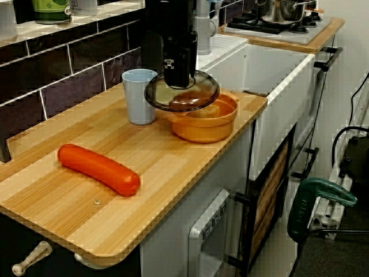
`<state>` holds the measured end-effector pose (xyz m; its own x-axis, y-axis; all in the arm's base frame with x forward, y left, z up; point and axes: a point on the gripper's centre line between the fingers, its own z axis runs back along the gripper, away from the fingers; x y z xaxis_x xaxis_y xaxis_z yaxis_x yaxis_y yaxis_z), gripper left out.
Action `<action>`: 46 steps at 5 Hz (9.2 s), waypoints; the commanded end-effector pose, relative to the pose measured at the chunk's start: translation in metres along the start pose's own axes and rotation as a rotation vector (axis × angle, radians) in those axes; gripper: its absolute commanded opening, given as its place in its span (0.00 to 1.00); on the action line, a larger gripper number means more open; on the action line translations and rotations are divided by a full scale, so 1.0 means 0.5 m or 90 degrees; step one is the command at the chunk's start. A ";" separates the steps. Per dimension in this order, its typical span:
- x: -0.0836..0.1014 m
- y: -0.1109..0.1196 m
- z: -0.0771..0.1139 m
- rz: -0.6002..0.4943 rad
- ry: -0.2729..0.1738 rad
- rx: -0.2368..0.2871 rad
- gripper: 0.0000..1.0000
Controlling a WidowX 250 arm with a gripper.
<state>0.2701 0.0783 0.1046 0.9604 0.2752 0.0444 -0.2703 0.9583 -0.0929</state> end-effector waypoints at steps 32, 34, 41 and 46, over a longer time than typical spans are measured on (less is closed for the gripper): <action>0.014 -0.055 0.035 0.017 -0.020 -0.050 1.00; 0.071 -0.029 0.018 -0.009 -0.049 -0.008 1.00; 0.052 -0.215 -0.032 -0.022 -0.011 0.013 1.00; 0.074 -0.204 -0.088 -0.038 -0.008 0.047 0.00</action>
<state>0.3300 -0.0166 0.0591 0.9759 0.2176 0.0156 -0.2175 0.9760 -0.0070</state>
